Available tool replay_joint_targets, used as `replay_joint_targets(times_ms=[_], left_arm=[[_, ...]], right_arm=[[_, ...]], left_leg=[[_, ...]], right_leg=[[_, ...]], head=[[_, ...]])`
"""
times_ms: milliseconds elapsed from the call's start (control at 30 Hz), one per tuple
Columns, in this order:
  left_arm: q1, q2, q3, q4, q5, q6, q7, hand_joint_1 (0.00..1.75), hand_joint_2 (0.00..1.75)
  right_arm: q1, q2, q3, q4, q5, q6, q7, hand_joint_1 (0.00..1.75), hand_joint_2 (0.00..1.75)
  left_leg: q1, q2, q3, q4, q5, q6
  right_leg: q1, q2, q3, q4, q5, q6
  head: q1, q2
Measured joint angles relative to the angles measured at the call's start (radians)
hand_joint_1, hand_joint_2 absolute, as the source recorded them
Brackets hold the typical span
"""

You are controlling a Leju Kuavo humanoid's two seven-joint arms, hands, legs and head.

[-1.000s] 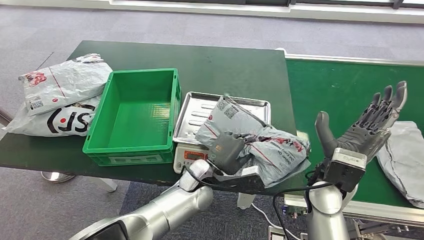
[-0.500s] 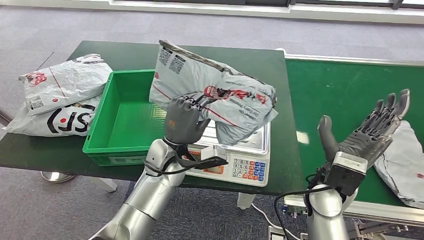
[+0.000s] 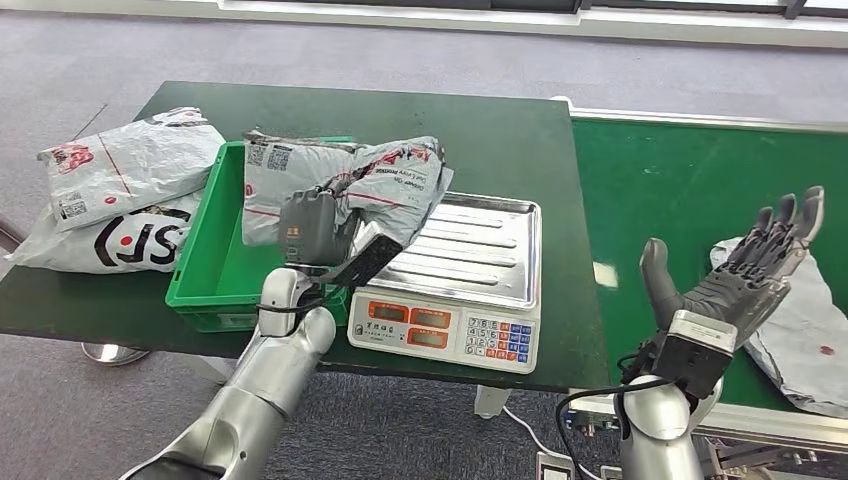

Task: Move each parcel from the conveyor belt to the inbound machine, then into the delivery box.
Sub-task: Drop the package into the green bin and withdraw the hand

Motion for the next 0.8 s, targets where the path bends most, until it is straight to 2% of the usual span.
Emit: replay_joint_targets(times_ms=[100,200,433,667,800], left_arm=[[-0.03,0.042,-0.006,0.099,-0.007,-0.08,0.129,1.75,1.75],[-0.038,0.08,-0.006,0.175,-0.004,-0.113,0.163,1.75,1.75],[-0.057,0.128,-0.011,0.264,-0.025,-0.194,0.255,1.75,1.75],[-0.077,0.157,-0.012,0.284,-0.029,-0.306,0.292,1.75,1.75],[-0.078,0.177,0.012,0.283,0.03,-0.322,0.282,1.75,1.75]], right_arm=[[0.001,-0.005,0.0,0.0,0.007,0.0,0.009,0.0,1.75],[0.005,-0.012,-0.001,-0.004,0.009,0.001,0.015,0.0,1.75],[0.007,-0.022,-0.002,-0.009,0.004,-0.001,0.018,0.0,1.75],[0.007,-0.023,-0.002,-0.009,0.012,-0.013,0.02,0.0,1.75],[0.009,-0.023,-0.002,-0.009,0.016,-0.024,0.023,0.0,1.75]], left_leg=[[0.0,0.002,0.001,0.0,0.0,0.0],[0.0,0.004,0.001,0.0,0.0,-0.001],[0.001,0.004,0.004,-0.001,0.0,-0.001],[0.001,0.006,0.009,-0.002,-0.003,-0.004],[0.002,0.011,0.01,-0.003,-0.005,-0.007]], right_leg=[[0.001,0.002,0.0,0.0,0.0,-0.001],[0.002,0.003,0.0,0.0,0.001,-0.002],[0.002,0.003,0.003,0.0,0.001,-0.002],[0.002,0.005,0.01,0.0,0.0,-0.004],[0.003,0.009,0.014,0.0,-0.001,-0.008]], head=[[0.0,0.0],[0.0,0.0],[0.0,0.0],[0.0,0.0],[0.0,0.0]])
